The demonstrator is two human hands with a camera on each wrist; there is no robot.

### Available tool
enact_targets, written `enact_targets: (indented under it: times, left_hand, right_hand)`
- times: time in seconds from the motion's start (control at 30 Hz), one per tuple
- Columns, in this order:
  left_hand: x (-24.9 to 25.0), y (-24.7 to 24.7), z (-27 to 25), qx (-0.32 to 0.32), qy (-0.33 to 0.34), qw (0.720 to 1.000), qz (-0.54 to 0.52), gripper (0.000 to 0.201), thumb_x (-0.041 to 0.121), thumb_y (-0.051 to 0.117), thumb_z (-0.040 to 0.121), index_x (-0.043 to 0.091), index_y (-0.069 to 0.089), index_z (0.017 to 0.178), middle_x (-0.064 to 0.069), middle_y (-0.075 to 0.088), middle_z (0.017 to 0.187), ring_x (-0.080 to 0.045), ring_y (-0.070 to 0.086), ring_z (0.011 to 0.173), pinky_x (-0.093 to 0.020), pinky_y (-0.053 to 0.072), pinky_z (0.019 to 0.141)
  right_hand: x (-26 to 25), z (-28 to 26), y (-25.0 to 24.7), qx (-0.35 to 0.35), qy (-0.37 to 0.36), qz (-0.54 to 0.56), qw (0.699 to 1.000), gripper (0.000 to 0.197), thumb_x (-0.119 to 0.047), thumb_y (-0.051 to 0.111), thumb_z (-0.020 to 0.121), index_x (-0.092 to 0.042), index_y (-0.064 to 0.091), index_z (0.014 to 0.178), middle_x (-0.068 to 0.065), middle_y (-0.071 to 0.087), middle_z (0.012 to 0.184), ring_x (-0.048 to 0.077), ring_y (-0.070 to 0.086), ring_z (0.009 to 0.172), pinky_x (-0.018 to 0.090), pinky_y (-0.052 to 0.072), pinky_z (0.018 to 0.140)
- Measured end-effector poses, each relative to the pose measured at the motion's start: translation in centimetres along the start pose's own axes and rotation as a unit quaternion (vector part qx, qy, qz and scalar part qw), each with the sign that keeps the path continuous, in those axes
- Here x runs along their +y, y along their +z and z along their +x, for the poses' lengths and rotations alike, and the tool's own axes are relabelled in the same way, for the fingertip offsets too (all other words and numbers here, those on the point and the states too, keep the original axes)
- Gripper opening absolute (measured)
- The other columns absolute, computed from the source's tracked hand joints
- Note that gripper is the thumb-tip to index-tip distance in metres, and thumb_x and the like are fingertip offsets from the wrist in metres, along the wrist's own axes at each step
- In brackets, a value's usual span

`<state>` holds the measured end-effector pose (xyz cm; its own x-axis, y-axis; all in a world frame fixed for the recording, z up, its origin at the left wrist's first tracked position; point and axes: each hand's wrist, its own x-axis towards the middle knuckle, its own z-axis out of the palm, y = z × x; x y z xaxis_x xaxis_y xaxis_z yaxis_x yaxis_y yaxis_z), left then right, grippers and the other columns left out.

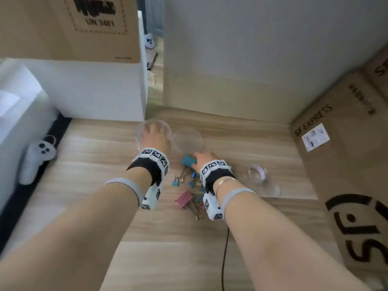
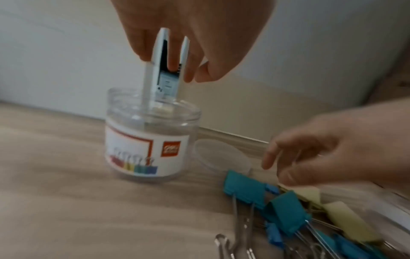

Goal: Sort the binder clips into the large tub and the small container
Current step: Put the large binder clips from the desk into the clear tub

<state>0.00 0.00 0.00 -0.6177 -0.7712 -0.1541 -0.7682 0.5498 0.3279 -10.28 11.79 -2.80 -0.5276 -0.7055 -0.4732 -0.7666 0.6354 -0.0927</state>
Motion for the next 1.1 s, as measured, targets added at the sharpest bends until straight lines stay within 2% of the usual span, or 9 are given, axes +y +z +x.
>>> enact_targets:
  times: [0.17, 0.27, 0.4, 0.5, 0.6, 0.73, 0.87, 1.0, 1.1]
  left_hand:
    - [-2.8, 1.1, 1.1, 0.027, -0.068, 0.997, 0.015, 0.061, 0.017, 0.048, 0.088, 0.021, 0.025, 0.144, -0.015, 0.006, 0.156, -0.042, 0.003, 0.143, -0.046, 0.01, 0.121]
    - [-4.1, 1.5, 2.0, 0.043, -0.095, 0.994, -0.04, 0.051, 0.015, 0.039, 0.092, 0.021, 0.029, 0.142, -0.017, 0.01, 0.155, -0.044, 0.016, 0.14, -0.048, 0.021, 0.116]
    - [-4.7, 1.2, 3.4, 0.028, -0.115, 0.988, -0.098, 0.054, 0.008, 0.033, 0.092, 0.019, 0.023, 0.144, -0.023, 0.038, 0.139, -0.041, 0.046, 0.118, -0.048, 0.041, 0.097]
    - [-4.7, 0.9, 4.2, 0.014, -0.129, 0.986, -0.103, 0.057, 0.005, 0.031, 0.092, 0.019, 0.019, 0.145, -0.021, 0.041, 0.134, -0.04, 0.052, 0.109, -0.046, 0.044, 0.087]
    - [-4.8, 0.5, 4.8, -0.022, -0.121, 0.988, -0.09, 0.045, 0.004, 0.031, 0.093, 0.009, 0.035, 0.137, -0.02, 0.039, 0.134, -0.041, 0.053, 0.11, -0.045, 0.044, 0.088]
    - [-4.4, 0.0, 5.2, -0.067, -0.112, 0.987, -0.09, 0.034, 0.005, 0.033, 0.093, 0.004, 0.044, 0.125, -0.022, 0.046, 0.124, -0.04, 0.056, 0.102, -0.042, 0.045, 0.083]
    - [-4.2, -0.1, 5.0, -0.106, -0.077, 0.988, -0.078, 0.024, 0.014, 0.038, 0.091, 0.008, 0.047, 0.113, -0.018, 0.061, 0.09, -0.031, 0.056, 0.075, -0.033, 0.044, 0.066]
    - [-4.0, 0.4, 4.7, -0.116, -0.056, 0.989, -0.07, 0.022, 0.022, 0.04, 0.092, 0.011, 0.051, 0.109, -0.016, 0.062, 0.089, -0.029, 0.053, 0.075, -0.032, 0.042, 0.067]
    - [-4.3, 0.8, 4.6, -0.109, -0.031, 0.992, -0.062, 0.027, 0.02, 0.038, 0.094, 0.013, 0.054, 0.115, -0.02, 0.067, 0.101, -0.034, 0.06, 0.086, -0.034, 0.045, 0.073]
  right_hand:
    - [-0.5, 1.6, 2.0, 0.001, 0.014, 0.007, 1.0, 0.054, -0.036, 0.059, 0.087, -0.015, 0.043, 0.133, 0.011, 0.051, 0.133, 0.03, 0.046, 0.123, 0.039, 0.041, 0.099]
    - [-0.7, 2.7, 2.4, 0.014, 0.013, 0.006, 1.0, 0.055, -0.038, 0.063, 0.084, -0.01, 0.043, 0.128, 0.016, 0.055, 0.124, 0.032, 0.051, 0.116, 0.038, 0.044, 0.091]
    - [-1.0, 4.3, 2.9, -0.003, 0.002, -0.009, 1.0, 0.049, -0.024, 0.062, 0.085, -0.012, 0.043, 0.129, 0.012, 0.054, 0.127, 0.03, 0.05, 0.117, 0.037, 0.045, 0.09]
    - [-0.8, 5.1, 2.9, -0.021, -0.006, -0.003, 1.0, 0.051, -0.021, 0.065, 0.082, -0.014, 0.044, 0.128, 0.011, 0.054, 0.127, 0.03, 0.051, 0.116, 0.039, 0.047, 0.09]
    - [-0.1, 4.7, 1.8, -0.028, -0.033, 0.03, 0.999, 0.054, -0.028, 0.066, 0.079, -0.017, 0.047, 0.129, 0.01, 0.052, 0.128, 0.03, 0.051, 0.116, 0.037, 0.048, 0.09]
    - [1.3, 3.6, -1.5, 0.071, -0.047, 0.132, 0.988, 0.052, -0.033, 0.063, 0.08, -0.012, 0.052, 0.126, 0.009, 0.053, 0.127, 0.027, 0.054, 0.114, 0.034, 0.045, 0.094]
    - [1.1, 3.3, -5.8, 0.154, -0.082, 0.197, 0.965, 0.046, -0.03, 0.061, 0.083, -0.015, 0.053, 0.125, 0.005, 0.057, 0.121, 0.025, 0.058, 0.105, 0.037, 0.051, 0.089]
    - [-2.4, 3.6, -6.4, 0.147, -0.133, 0.103, 0.975, 0.046, -0.029, 0.063, 0.083, -0.022, 0.045, 0.125, 0.006, 0.061, 0.119, 0.026, 0.06, 0.105, 0.04, 0.052, 0.086]
    - [-4.6, 4.0, -4.3, 0.148, -0.182, -0.052, 0.971, 0.04, -0.026, 0.058, 0.087, -0.016, 0.046, 0.123, 0.007, 0.06, 0.12, 0.027, 0.05, 0.115, 0.037, 0.041, 0.091]
